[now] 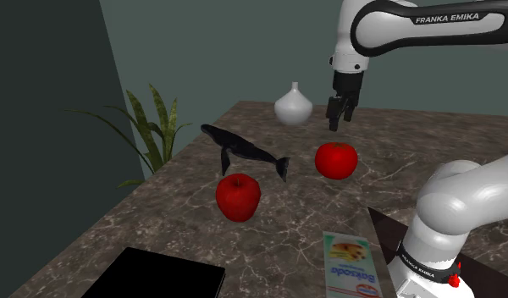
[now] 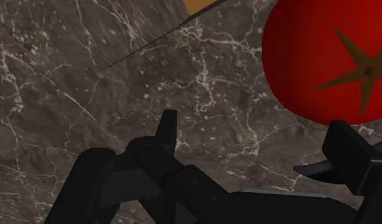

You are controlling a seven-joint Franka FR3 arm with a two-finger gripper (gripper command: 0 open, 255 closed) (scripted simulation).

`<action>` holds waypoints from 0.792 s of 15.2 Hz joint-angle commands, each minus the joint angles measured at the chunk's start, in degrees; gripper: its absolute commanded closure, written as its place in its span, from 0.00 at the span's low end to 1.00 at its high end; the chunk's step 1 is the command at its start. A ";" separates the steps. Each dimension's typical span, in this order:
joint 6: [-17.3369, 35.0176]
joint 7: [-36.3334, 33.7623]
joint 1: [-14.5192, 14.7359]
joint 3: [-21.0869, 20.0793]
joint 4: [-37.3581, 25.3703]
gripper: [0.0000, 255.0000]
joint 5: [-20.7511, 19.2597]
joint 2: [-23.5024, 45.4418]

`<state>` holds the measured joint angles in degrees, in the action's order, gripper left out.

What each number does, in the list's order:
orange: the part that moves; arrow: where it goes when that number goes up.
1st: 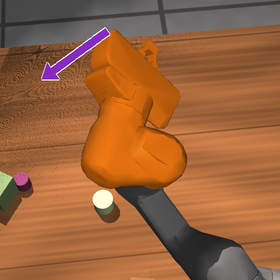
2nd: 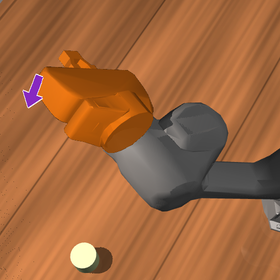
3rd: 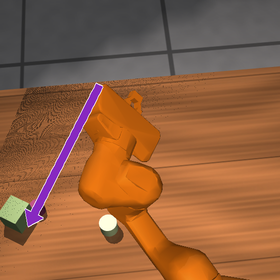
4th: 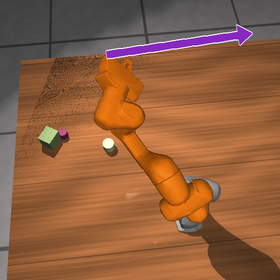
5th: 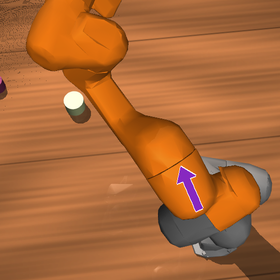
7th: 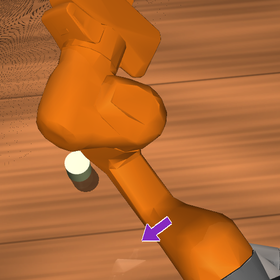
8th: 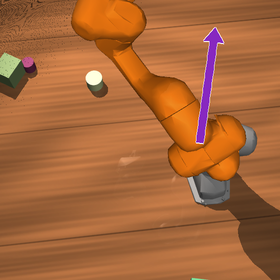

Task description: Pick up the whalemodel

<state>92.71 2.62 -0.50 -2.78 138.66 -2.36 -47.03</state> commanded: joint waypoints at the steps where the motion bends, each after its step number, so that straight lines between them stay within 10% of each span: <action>1: 0.00 0.00 0.00 0.00 0.00 0.00 0.00 0.00; 12: 20.35 1.61 6.62 -4.82 -0.87 0.00 5.68 12.13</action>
<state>111.21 4.34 5.39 -6.86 137.97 2.73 -35.91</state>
